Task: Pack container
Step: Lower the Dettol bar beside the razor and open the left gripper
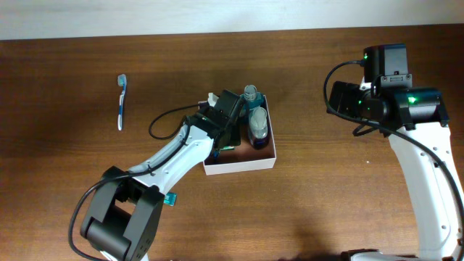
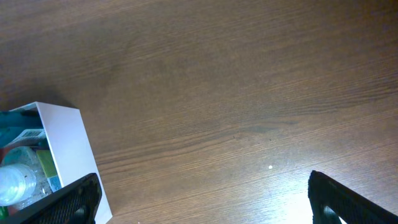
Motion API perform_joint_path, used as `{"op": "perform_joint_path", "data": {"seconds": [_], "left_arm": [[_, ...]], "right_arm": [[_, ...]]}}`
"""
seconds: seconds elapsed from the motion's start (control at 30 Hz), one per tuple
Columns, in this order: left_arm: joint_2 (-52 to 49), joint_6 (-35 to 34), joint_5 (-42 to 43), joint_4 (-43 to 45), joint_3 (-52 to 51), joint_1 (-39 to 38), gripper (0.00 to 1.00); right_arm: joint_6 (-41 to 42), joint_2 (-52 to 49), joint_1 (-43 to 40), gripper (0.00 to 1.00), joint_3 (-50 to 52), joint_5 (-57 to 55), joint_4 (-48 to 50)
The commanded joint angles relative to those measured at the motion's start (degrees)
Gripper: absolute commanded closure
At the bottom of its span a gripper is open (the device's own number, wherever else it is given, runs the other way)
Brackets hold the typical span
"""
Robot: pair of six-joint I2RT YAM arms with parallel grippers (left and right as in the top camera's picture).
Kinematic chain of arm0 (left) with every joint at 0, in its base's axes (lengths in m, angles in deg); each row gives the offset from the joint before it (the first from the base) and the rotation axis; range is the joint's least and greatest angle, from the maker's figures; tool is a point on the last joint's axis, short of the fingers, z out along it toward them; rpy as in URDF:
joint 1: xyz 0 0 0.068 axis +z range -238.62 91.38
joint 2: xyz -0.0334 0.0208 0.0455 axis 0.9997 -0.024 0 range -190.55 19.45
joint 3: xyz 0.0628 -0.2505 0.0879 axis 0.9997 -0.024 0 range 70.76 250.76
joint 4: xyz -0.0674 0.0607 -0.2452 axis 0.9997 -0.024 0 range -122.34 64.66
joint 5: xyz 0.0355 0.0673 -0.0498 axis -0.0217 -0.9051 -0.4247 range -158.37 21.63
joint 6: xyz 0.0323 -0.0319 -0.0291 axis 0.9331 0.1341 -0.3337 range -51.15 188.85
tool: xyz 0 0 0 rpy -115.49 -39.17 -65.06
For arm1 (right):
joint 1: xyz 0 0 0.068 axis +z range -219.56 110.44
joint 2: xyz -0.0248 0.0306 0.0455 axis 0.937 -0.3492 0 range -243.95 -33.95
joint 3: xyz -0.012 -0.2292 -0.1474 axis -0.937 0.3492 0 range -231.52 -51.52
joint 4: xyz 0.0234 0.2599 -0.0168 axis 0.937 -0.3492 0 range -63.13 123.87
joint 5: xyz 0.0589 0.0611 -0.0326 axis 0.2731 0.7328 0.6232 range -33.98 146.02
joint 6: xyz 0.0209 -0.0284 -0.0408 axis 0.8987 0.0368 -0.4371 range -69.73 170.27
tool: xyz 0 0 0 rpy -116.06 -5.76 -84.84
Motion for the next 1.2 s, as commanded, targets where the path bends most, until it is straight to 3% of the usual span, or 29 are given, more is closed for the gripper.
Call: {"op": "perform_joint_path", "data": {"seconds": [0.0,0.47,0.57,0.97,1.17], "left_arm": [[-0.17,-0.79,0.44,0.22,0.81,-0.28,0.56],[0.76,-0.74,0.44,-0.46,2.1,-0.28,0.49],[0.83,-0.74,0.46,-0.5,2.1,-0.28,0.37],[1.36,-0.72,0.46,-0.79,2.38,-0.28,0.42],[5.7,0.24,0.39,-5.55,6.91,-0.24,0.42]], "right_arm": [[0.22,-0.42,-0.22,0.01,-0.02,-0.52,0.0],[0.22,-0.42,-0.22,0.02,-0.02,-0.52,0.0],[0.22,-0.42,-0.22,0.02,-0.02,-0.52,0.0],[0.22,-0.42,-0.22,0.02,-0.02,-0.55,0.0],[0.22,-0.42,-0.22,0.02,-0.02,-0.55,0.0]]}}
